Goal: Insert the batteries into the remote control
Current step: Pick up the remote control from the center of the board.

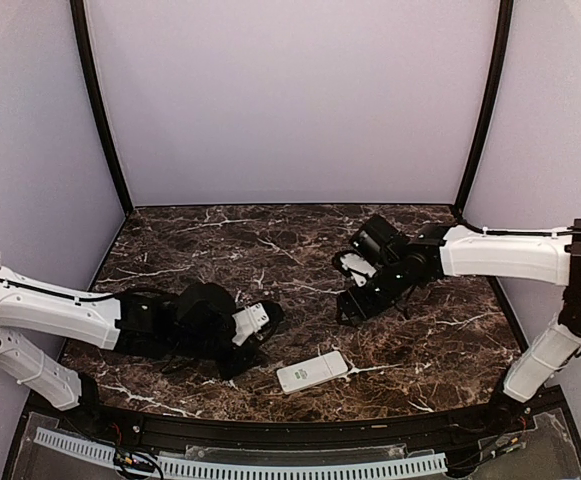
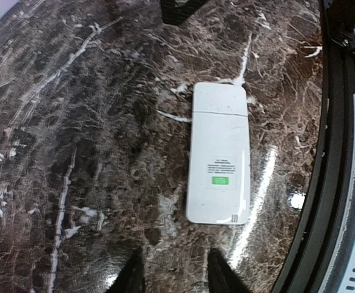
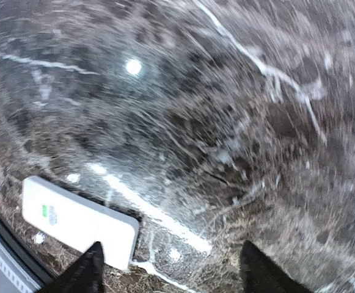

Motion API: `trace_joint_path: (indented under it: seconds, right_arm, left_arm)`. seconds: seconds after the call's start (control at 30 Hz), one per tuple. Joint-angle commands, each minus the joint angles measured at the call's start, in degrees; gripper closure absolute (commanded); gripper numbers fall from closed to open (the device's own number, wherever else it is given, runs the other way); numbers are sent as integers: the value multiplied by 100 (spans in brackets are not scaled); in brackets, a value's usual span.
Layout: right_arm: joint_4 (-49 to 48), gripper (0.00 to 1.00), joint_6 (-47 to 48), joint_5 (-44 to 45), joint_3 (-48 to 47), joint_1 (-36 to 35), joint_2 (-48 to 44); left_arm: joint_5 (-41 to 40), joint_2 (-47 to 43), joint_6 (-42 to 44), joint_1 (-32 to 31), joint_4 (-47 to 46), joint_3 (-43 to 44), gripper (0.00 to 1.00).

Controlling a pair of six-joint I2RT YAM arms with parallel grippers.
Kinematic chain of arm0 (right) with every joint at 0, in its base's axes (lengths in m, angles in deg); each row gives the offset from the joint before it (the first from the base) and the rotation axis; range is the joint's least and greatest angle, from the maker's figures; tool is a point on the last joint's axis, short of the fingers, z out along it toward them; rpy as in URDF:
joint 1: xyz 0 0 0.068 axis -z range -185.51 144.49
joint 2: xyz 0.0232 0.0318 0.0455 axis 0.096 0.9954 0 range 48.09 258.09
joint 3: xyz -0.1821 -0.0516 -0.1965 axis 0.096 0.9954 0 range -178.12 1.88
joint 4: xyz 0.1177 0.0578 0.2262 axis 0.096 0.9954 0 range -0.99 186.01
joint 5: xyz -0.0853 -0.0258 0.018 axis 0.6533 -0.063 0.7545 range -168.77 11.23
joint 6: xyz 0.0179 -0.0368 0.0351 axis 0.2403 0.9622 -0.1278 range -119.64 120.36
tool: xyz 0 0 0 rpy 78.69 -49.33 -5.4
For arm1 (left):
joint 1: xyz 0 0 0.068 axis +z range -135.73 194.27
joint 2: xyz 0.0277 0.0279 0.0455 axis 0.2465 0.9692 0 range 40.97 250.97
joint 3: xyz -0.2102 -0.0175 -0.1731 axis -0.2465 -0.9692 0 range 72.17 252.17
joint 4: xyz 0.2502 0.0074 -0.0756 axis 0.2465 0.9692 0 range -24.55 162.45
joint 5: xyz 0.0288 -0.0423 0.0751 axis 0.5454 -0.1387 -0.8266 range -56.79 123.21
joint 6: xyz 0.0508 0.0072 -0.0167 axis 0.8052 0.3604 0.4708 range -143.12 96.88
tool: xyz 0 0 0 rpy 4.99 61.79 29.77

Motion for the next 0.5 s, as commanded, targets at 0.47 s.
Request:
trace_joint_path:
  seconds: [0.47]
  right_arm:
    - [-1252,1,6805,-1824,-144,-1382,639]
  left_arm:
    - [-1472,-1695,-713,838,618,-141,17]
